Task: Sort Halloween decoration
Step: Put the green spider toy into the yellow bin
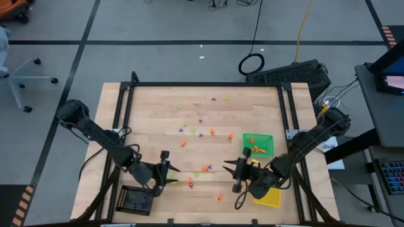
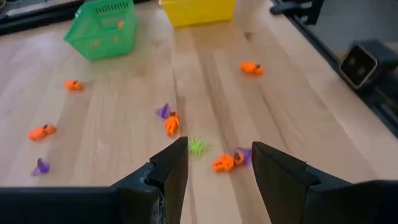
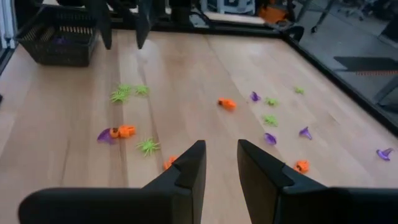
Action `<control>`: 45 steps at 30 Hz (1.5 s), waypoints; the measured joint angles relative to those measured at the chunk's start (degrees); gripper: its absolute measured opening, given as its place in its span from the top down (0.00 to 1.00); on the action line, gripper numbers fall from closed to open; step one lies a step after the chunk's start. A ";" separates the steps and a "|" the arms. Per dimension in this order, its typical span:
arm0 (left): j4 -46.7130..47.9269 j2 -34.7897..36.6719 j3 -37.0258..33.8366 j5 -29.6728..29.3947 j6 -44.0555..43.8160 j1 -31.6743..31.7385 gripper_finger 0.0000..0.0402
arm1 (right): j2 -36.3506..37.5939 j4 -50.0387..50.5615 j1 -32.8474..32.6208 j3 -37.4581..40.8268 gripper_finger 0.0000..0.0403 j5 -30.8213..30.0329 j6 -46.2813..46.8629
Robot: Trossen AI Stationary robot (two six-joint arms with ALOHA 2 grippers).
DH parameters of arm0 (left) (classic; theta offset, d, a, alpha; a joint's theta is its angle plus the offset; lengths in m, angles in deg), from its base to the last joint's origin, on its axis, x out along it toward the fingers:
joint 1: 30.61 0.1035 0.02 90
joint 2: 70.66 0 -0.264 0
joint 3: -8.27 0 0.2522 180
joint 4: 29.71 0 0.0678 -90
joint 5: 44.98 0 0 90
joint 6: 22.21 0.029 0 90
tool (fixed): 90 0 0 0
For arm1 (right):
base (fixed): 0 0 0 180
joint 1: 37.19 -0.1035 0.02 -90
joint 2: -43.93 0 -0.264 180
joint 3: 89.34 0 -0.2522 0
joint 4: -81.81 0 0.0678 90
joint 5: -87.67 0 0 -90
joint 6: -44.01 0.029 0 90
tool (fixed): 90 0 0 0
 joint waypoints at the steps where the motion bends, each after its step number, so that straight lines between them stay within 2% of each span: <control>1: 0.05 -0.58 0.00 0.64 -0.01 0.00 0.55 | 0.00 -0.05 0.35 0.00 0.81 0.95 0.17; 8: 0.57 -3.04 0.00 9.27 -0.18 0.00 0.55 | 0.00 -0.02 2.31 0.02 0.81 2.44 -0.93; 11: 7.17 -3.09 2.23 11.31 -1.66 0.00 0.55 | 0.00 -0.02 3.37 0.02 0.81 2.44 -1.73; 15: 22.25 -3.27 8.83 10.90 -4.05 -0.04 0.55 | 0.00 -0.02 4.91 0.02 0.81 2.47 -2.73; 19: 30.37 -5.75 14.84 11.22 -4.51 -0.51 0.55 | 0.00 0.08 5.78 0.02 0.81 2.92 -3.12; 25: 35.39 -13.15 20.76 14.98 -4.87 -1.36 0.55 | 0.00 0.42 6.14 0.02 0.81 4.21 -3.72; 30: 36.90 -17.24 21.68 16.02 -8.45 -1.22 0.55 | 0.00 0.43 6.14 0.02 0.81 4.21 -3.74; 37: 42.83 -17.67 21.73 16.40 -16.31 -0.95 0.55 | 0.00 0.42 6.14 0.02 0.81 4.21 -3.72; 45: 44.93 -17.67 21.70 14.68 -17.75 -0.94 0.55 | 0.00 0.44 6.12 0.02 0.81 4.21 -3.72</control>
